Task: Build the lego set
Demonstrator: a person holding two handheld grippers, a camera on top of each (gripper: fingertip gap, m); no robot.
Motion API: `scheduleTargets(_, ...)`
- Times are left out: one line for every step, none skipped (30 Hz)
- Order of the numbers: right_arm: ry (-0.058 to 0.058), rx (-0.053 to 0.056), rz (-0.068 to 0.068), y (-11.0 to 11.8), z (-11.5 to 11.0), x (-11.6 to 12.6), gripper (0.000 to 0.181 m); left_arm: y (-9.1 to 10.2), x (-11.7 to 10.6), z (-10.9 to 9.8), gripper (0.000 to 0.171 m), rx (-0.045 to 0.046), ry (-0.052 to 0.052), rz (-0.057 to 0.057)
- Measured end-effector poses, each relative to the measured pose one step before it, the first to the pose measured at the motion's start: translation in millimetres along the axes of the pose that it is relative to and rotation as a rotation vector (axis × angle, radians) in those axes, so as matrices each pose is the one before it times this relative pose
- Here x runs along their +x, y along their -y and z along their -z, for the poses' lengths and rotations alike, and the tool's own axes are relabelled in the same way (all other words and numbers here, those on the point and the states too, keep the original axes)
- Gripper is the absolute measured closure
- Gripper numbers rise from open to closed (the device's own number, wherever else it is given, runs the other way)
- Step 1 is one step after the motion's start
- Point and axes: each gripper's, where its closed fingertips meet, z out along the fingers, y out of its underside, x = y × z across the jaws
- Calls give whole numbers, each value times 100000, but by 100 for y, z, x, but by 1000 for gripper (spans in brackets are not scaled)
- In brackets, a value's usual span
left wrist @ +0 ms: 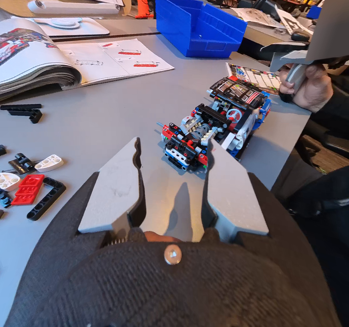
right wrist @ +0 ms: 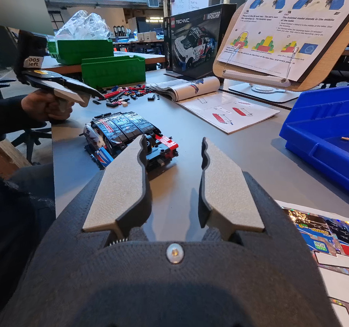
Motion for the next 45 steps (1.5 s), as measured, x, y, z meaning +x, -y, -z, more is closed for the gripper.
scheduleTargets(-140,21,160,1,12,2,126,-17,-139,-16,105,-182,1713,-531)
scheduleTargets(-142,-65,205,-1,10,-6,126,-29,-69,-9,105,-183,1155,-676)
scheduleTargets(-22,-78,211,-11,-11,-14,126,-24,-17,-25,105,-201,740,-682)
scheduleTargets(11,-146,163,-20,-16,-23,126,-40,-17,-28,105,-316,596,-468)
scheduleTargets(-70,-136,130,-18,-8,-3,126,-43,-48,-40,105,-362,571,-160)
scheduleTargets(-195,20,113,11,13,6,126,-34,-72,-22,105,-276,573,139)
scheduleTargets(-212,141,25,17,21,25,126,-26,-108,-12,105,-141,626,395)
scheduleTargets(-102,152,-156,20,17,27,126,-2,-127,24,105,62,665,592)
scheduleTargets(-35,142,-316,9,23,37,126,-14,-62,58,105,78,342,747)
scheduleTargets(-54,174,-358,24,22,37,126,-43,2,57,105,-93,-95,834)
scheduleTargets(-108,168,-347,23,31,56,126,-70,41,57,105,-215,-280,783)
scheduleTargets(-111,103,-304,5,17,38,126,-50,40,59,105,-113,-265,603)
scheduleTargets(-64,55,-249,8,22,25,126,-30,43,59,105,0,-228,388)
scheduleTargets(-89,63,-231,-1,20,40,126,-9,17,57,105,121,-9,136)
scheduleTargets(-103,104,-243,15,9,30,127,17,16,73,105,307,286,-163)
scheduleTargets(-62,154,-268,22,24,34,127,3,58,61,106,200,134,-379)
scheduleTargets(-90,184,-327,16,30,46,127,-56,113,37,106,-191,-162,-411)
scheduleTargets(-137,238,-374,34,27,49,127,-87,86,19,106,-460,-59,-304)
scheduleTargets(-162,267,-401,28,33,62,127,-80,59,12,106,-443,84,-240)
scheduleTargets(-142,201,-382,30,28,59,127,-49,29,-5,106,-258,143,-240)
scheduleTargets(-75,89,-279,14,18,34,127,-6,17,10,106,-35,163,-213)
scheduleTargets(-37,-7,-111,0,8,18,127,-14,-3,-11,106,-55,47,-39)
scheduleTargets(-37,-103,65,-14,-11,-3,127,1,-28,-5,106,-61,71,220)
scheduleTargets(-42,-207,189,-29,-21,-16,127,-17,-91,-12,106,-128,280,529)
scheduleTargets(-44,-253,242,-36,-18,-12,127,-7,-135,-2,106,-81,396,826)
scheduleTargets(-52,-221,246,-21,-28,-22,127,11,-139,11,106,86,348,1014)
scheduleTargets(-54,-166,181,-24,-14,-13,127,15,-150,3,107,122,243,1117)
scheduleTargets(-11,-55,77,-8,-5,-4,128,2,-124,-6,107,-38,110,1149)
scheduleTargets(40,53,-30,7,6,-6,128,-18,-149,-11,107,-158,247,1106)
scheduleTargets(84,84,-159,13,10,10,128,-22,-110,-21,107,-170,151,933)
scheduleTargets(114,65,-259,12,9,18,128,-23,-57,-17,107,-193,-58,659)
scheduleTargets(149,69,-244,2,-1,4,128,-16,-17,-20,107,-141,-137,333)
scheduleTargets(138,57,-174,9,12,1,128,-3,-4,1,107,-65,-83,81)
scheduleTargets(120,5,-109,-8,-4,-4,128,-20,14,-11,108,-89,-16,-44)
scheduleTargets(131,-15,-31,-1,0,-11,128,-17,12,-18,108,-192,-26,-72)
scheduleTargets(135,19,50,2,0,-25,128,-16,-1,-12,108,-155,70,-88)
scheduleTargets(102,42,87,4,8,-17,128,2,1,5,109,52,244,-268)
scheduleTargets(63,48,85,4,9,-21,128,26,3,22,109,200,394,-483)
scheduleTargets(68,30,41,3,-1,-16,128,40,28,35,110,346,377,-681)
scheduleTargets(35,-53,-45,-6,-7,1,128,55,60,54,110,475,209,-808)
scheduleTargets(-19,-127,-141,-14,-14,20,128,59,64,47,111,460,181,-783)
scheduleTargets(-27,-106,-186,-20,-18,29,128,51,37,53,111,482,328,-736)
scheduleTargets(-50,-35,-178,-2,-1,24,128,85,7,77,111,704,721,-808)
scheduleTargets(-136,90,-114,13,11,33,128,143,-61,127,113,1129,1433,-1041)
scheduleTargets(-204,198,-15,24,27,23,128,258,-165,245,113,2233,2901,-1554)
